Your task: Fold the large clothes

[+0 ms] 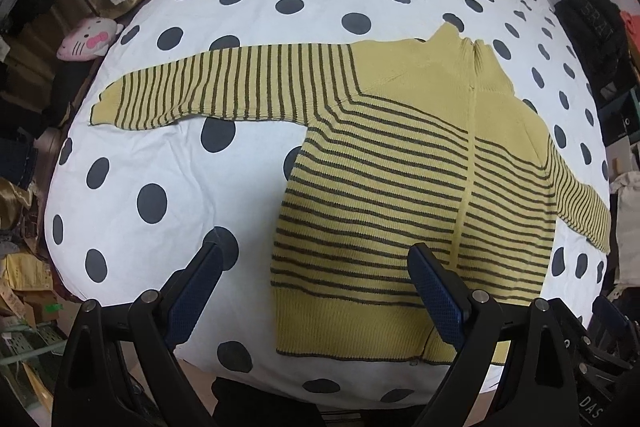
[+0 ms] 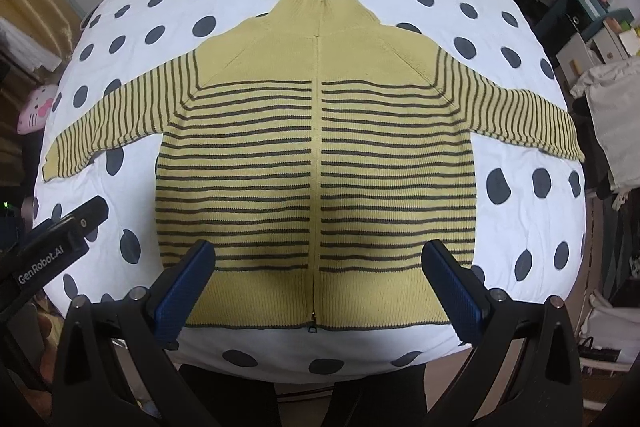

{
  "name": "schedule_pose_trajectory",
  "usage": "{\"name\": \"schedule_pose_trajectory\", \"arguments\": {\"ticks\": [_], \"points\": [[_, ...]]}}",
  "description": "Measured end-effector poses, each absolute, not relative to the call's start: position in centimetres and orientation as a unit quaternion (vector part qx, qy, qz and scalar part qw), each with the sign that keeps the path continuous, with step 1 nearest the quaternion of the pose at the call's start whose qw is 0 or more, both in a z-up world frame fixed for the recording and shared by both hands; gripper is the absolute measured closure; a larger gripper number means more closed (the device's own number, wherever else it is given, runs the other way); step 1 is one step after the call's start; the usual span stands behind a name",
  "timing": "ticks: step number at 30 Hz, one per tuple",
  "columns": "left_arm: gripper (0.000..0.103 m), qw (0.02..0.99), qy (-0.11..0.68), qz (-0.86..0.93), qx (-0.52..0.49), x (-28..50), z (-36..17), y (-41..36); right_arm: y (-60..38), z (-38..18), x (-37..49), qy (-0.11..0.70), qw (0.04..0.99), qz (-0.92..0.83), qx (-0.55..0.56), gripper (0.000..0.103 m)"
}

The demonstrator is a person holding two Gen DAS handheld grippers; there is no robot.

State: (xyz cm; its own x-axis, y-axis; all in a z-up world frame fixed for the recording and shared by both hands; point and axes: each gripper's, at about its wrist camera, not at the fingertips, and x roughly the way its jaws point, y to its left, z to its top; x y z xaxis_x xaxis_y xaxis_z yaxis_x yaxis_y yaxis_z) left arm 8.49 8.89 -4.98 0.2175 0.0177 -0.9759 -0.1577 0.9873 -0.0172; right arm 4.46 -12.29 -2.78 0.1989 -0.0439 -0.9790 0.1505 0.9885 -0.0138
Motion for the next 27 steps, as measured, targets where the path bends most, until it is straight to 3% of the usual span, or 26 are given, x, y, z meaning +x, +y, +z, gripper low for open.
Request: {"name": "schedule_pose_trajectory", "arguments": {"ticks": [5, 15, 22, 25, 27], "points": [[0.009, 0.775, 0.619, 0.087, -0.092, 10.0, -6.1, 12.9, -12.1, -3.2, 5.0, 0.634, 0.770, -0.055, 0.041, 0.000], [0.009, 0.756, 0.555, 0.238, -0.253, 18.3, -14.1, 38.1, -8.8, -9.5, 8.4, 0.660, 0.749, -0.037, 0.037, 0.000], [0.010, 0.743, 0.530, 0.262, -0.312, 20.6, -19.5, 47.7, -4.8, -13.4, 12.3, 0.668, 0.744, -0.024, 0.015, 0.000], [0.015, 0.720, 0.519, 0.272, -0.371, 20.7, -22.5, 50.6, -4.1, -14.4, 13.5, 0.667, 0.744, -0.021, 0.000, 0.000], [0.031, 0.710, 0.512, 0.277, -0.397, 20.6, -24.0, 51.8, -4.1, -14.7, 13.9, 0.668, 0.744, -0.023, -0.006, 0.000]]}}
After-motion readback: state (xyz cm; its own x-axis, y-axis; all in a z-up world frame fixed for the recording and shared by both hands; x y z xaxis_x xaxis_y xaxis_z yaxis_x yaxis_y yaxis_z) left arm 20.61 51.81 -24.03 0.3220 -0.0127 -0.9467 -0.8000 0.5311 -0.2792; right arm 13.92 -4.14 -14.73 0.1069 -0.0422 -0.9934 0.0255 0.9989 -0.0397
